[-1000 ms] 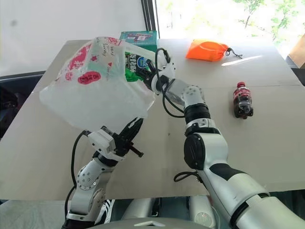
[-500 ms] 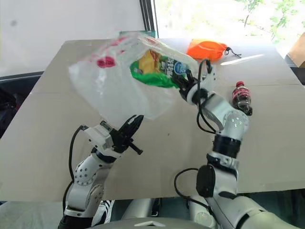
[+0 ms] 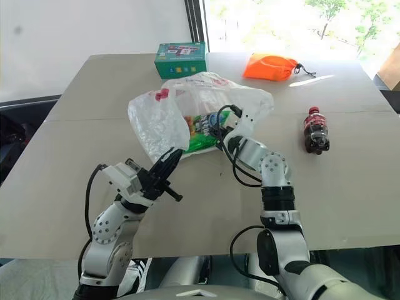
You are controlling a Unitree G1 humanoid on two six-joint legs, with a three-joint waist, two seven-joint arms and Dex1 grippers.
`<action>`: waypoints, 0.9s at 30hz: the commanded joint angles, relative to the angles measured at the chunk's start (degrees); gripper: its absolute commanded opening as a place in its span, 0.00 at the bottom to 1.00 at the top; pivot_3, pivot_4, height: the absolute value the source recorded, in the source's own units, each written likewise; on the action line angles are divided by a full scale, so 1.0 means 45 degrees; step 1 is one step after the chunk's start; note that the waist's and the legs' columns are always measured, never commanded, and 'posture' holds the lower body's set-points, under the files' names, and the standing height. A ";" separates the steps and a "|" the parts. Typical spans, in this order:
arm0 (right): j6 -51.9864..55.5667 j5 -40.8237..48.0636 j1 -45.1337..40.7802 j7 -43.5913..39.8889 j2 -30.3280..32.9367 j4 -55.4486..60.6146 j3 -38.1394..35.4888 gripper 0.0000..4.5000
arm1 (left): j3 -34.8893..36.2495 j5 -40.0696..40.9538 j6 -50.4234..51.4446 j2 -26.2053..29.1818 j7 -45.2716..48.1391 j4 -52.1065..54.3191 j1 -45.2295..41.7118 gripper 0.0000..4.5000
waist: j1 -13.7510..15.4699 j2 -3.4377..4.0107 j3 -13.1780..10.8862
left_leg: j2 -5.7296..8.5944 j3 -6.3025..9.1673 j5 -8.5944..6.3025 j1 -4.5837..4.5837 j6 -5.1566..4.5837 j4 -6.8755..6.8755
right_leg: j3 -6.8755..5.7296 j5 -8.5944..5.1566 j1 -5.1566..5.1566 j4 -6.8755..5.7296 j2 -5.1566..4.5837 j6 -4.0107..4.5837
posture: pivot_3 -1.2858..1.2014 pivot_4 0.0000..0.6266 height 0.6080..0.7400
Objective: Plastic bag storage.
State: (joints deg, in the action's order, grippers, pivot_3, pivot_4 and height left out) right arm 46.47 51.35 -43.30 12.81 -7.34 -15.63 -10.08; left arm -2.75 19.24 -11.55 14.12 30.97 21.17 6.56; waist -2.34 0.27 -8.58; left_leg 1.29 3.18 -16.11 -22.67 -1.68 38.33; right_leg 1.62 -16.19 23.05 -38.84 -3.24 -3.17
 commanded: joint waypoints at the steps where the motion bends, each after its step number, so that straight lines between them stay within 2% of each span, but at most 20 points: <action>1: -0.3310 -0.1359 -0.1679 -0.1324 -0.0256 -0.1453 -0.0434 0.58 | 0.0058 0.0050 -0.0282 -0.0073 0.0059 -0.0050 -0.0199 0.00 | -0.0017 0.0001 -0.0001 | 0.0002 -0.0006 0.0014 0.0000 0.0024 0.0002 | 0.0005 0.0000 0.0000 0.0000 -0.0001 -0.0001 | 0.52 0.24 1.00; 2: -0.3954 -0.1767 -0.1783 -0.1465 -0.0101 -0.1688 -0.0483 0.67 | 0.0056 0.0035 -0.0312 -0.0101 0.0052 -0.0132 -0.0229 0.00 | -0.0007 0.0000 0.0000 | 0.0005 -0.0005 0.0028 0.0000 0.0048 0.0001 | 0.0003 0.0000 0.0001 0.0001 -0.0001 -0.0001 | 0.52 0.24 1.00; 4: -0.4317 -0.2460 -0.1535 -0.2031 0.0352 -0.1513 -0.0197 0.92 | 0.0062 0.0029 -0.0337 -0.0186 -0.0015 -0.0248 -0.0279 0.00 | -0.0003 -0.0001 0.0001 | 0.0002 0.0004 0.0029 0.0000 0.0050 -0.0003 | -0.0004 -0.0001 0.0001 0.0002 0.0001 0.0000 | 0.52 0.24 1.00; 5: -0.4253 -0.2788 -0.1230 -0.2483 0.0662 -0.1144 0.0102 0.99 | 0.0065 0.0025 -0.0340 -0.0227 -0.0045 -0.0297 -0.0312 0.00 | -0.0002 -0.0002 0.0001 | -0.0003 0.0008 0.0029 0.0000 0.0051 -0.0005 | -0.0005 -0.0001 0.0001 0.0006 0.0004 0.0000 | 0.52 0.24 1.00; 8: -0.3235 -0.3218 0.0263 -0.4767 0.2294 0.1107 0.1391 0.99 | 0.0125 0.0062 -0.0295 -0.0399 -0.0165 -0.0413 -0.0429 0.00 | 0.0086 -0.0002 0.0001 | -0.0005 0.0010 0.0029 -0.0020 0.0050 -0.0005 | -0.0007 -0.0002 0.0001 0.0020 -0.0008 0.0000 | 0.52 0.24 1.00; 11: -0.3993 -0.3607 0.2098 -0.8208 0.4413 0.4163 0.2758 0.99 | 0.0183 0.0109 -0.0225 -0.0481 -0.0221 -0.0460 -0.0520 0.00 | 0.0102 -0.0002 -0.0001 | 0.0010 0.0002 0.0027 -0.0043 0.0048 -0.0003 | -0.0009 -0.0002 0.0003 0.0050 -0.0039 -0.0005 | 0.52 0.24 1.00; 15: -0.4148 -0.3030 0.4083 -1.0452 0.6342 0.7306 0.2541 0.99 | 0.0170 0.0126 -0.0200 -0.0522 -0.0205 -0.0516 -0.0562 0.00 | 0.0012 -0.0005 -0.0003 | 0.0001 0.0013 -0.0007 -0.0042 -0.0010 -0.0007 | -0.0020 -0.0003 -0.0002 0.0072 -0.0036 -0.0009 | 0.52 0.24 1.00; 18: -0.5732 -0.4866 0.4430 -0.8543 0.6511 0.7639 0.1177 0.99 | 0.0120 0.0125 -0.0166 -0.0518 -0.0165 -0.0496 -0.0569 0.00 | 0.0002 -0.0010 -0.0006 | -0.0023 0.0014 -0.0008 -0.0021 -0.0011 -0.0007 | -0.0011 -0.0002 -0.0006 0.0058 -0.0007 -0.0006 | 0.52 0.24 1.00; 21: -0.7004 -0.5946 0.5204 -0.8455 0.6988 0.7846 0.0500 0.99 | 0.0070 0.0097 -0.0056 -0.0550 -0.0213 -0.0448 -0.0663 0.00 | 0.0163 -0.0023 -0.0012 | -0.0004 0.0027 -0.0006 -0.0012 -0.0008 0.0006 | -0.0016 -0.0002 -0.0010 0.0012 -0.0015 -0.0006 | 0.52 0.24 1.00; 22: -0.6826 -0.5666 0.5507 -0.8538 0.6977 0.7997 0.0342 0.99 | 0.0031 0.0068 -0.0025 -0.0581 -0.0244 -0.0439 -0.0693 0.00 | 0.0220 -0.0026 -0.0011 | 0.0000 0.0035 -0.0006 -0.0009 -0.0008 0.0012 | -0.0023 -0.0002 -0.0018 0.0013 -0.0016 -0.0006 | 0.52 0.24 1.00; 25: -0.5369 -0.3150 0.6113 -0.8721 0.6605 0.9033 -0.0207 0.99 | -0.0128 0.0034 0.0061 -0.0640 -0.0242 -0.0473 -0.0821 0.00 | 0.0328 -0.0030 -0.0014 | -0.0002 0.0040 -0.0005 -0.0004 -0.0006 0.0014 | -0.0024 -0.0002 -0.0033 0.0020 -0.0016 -0.0005 | 0.52 0.24 1.00; 27: -0.6376 -0.4102 0.5513 -0.7485 0.6140 0.8824 -0.0724 0.99 | -0.0180 0.0009 0.0124 -0.0649 -0.0265 -0.0468 -0.0918 0.00 | 0.0273 -0.0028 -0.0024 | -0.0007 0.0032 -0.0005 -0.0004 -0.0006 0.0013 | -0.0013 -0.0002 -0.0031 0.0018 -0.0015 -0.0005 | 0.52 0.24 1.00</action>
State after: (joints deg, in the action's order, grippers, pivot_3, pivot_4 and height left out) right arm 21.45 33.80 -15.09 -24.62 20.84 21.34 -9.98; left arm -3.16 19.30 -10.79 11.27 29.79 17.41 2.66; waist -1.11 0.15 -8.68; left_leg 1.26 3.30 -16.13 -22.68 -1.71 38.39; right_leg 1.58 -16.20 22.92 -38.78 -3.30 -3.19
